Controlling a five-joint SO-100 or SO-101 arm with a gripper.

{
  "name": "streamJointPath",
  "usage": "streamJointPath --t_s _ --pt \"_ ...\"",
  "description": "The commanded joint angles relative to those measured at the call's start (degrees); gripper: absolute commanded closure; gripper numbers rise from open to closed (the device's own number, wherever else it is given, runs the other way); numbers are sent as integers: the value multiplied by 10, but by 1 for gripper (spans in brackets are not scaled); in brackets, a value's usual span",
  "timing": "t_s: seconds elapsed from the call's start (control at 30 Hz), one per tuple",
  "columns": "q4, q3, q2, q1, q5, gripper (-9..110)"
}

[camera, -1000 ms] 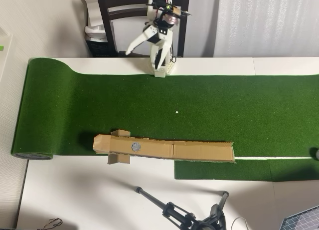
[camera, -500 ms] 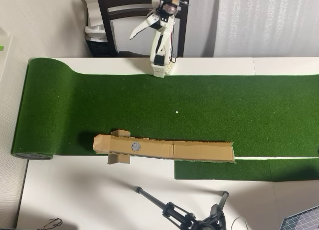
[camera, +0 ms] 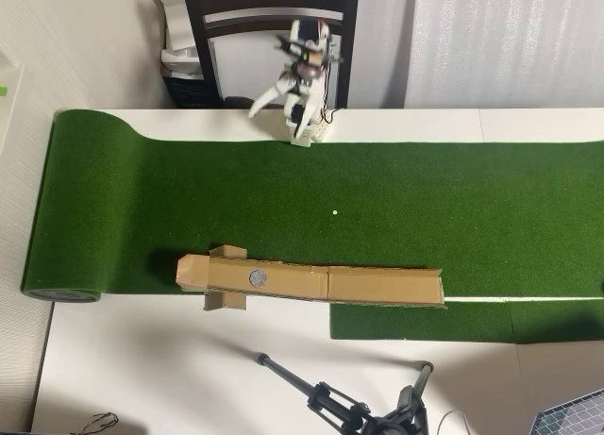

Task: Pick up the golf ball and place it on the gray mark at the back.

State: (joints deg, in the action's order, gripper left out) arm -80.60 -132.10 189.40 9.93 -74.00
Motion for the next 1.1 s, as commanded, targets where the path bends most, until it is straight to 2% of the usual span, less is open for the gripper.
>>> streamJointPath --t_s 0.0,0.33,0.5,1.07 --pt "21 -86 91 -5 -24 51" --pt "18 -190 70 -10 -80 51" --pt "13 -256 70 -69 -126 51" --pt "19 -402 70 -152 -252 51"
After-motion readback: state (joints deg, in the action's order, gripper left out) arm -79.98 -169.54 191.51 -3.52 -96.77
